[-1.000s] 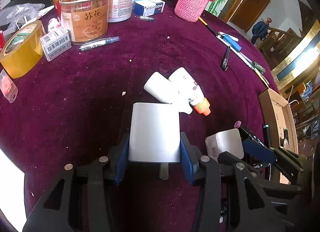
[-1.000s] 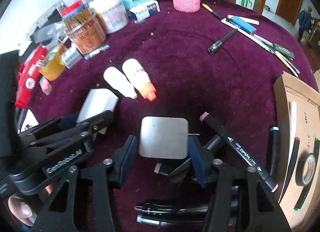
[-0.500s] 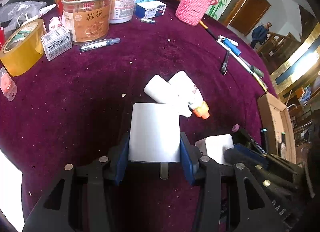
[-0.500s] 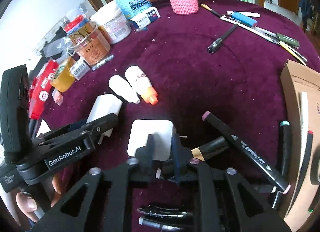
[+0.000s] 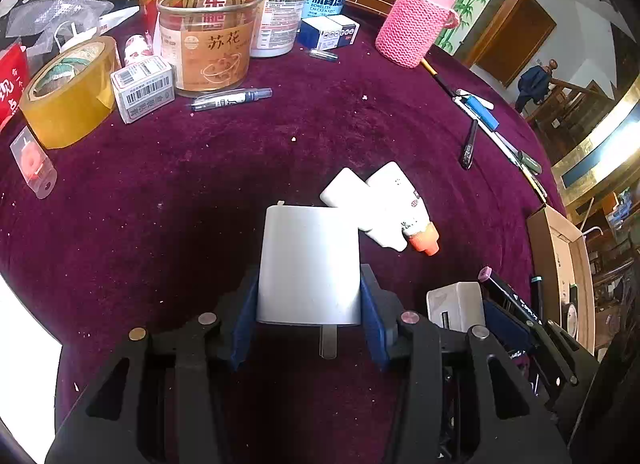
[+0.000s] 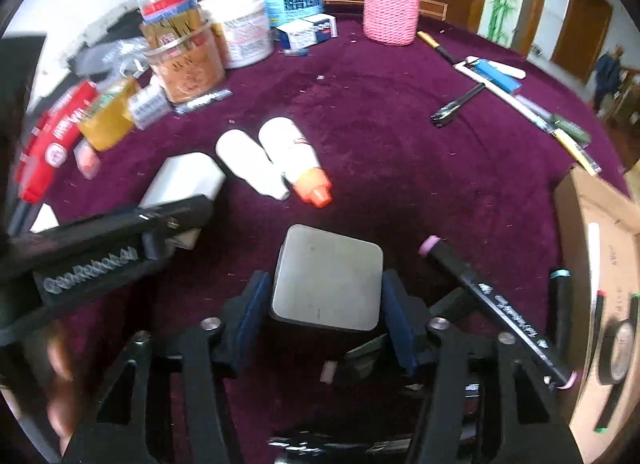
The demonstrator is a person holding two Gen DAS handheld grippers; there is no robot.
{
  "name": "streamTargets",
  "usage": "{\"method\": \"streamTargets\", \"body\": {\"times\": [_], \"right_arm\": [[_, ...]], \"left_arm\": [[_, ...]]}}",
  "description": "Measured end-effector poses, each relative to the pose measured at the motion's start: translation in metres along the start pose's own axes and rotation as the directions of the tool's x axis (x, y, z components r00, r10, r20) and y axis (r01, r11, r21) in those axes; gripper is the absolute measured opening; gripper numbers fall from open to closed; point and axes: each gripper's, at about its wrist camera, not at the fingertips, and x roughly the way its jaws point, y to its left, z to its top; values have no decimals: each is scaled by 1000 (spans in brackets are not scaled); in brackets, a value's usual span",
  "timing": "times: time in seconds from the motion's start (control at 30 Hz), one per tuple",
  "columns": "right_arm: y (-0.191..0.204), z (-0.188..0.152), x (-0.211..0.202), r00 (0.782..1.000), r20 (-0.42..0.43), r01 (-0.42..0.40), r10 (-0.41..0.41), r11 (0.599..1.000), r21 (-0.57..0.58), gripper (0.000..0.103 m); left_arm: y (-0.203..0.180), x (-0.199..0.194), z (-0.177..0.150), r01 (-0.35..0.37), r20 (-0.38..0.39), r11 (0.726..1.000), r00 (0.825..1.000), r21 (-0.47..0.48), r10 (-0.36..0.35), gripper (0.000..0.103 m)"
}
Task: Organize rigid objects
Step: 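Grasp the small white square adapter with the right tool, then carry both white adapters with both tools over the cardboard tray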
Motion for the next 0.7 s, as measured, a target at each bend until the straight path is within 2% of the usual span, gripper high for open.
{"method": "streamTargets", "body": {"times": [0.1, 0.43, 0.6, 0.7], "right_arm": [[1, -3, -2, 1000, 14, 0, 0, 1000, -12, 49], [-12, -18, -30, 983, 127, -140, 134, 989, 40, 49], [-28, -24, -59, 951, 212, -246, 225, 966, 75, 50], [-43, -27, -79, 934, 264, -274, 241, 957, 93, 50]], "left_arm": [[-1, 0, 0, -4, 3, 1000, 1000, 4, 4, 45], [-10, -1, -2, 17, 11, 999, 1000, 39, -18, 45], [-13, -7, -3, 49, 30, 998, 998, 47, -51, 45], [-20, -14, -5, 66, 51, 995, 996, 74, -70, 45]]}}
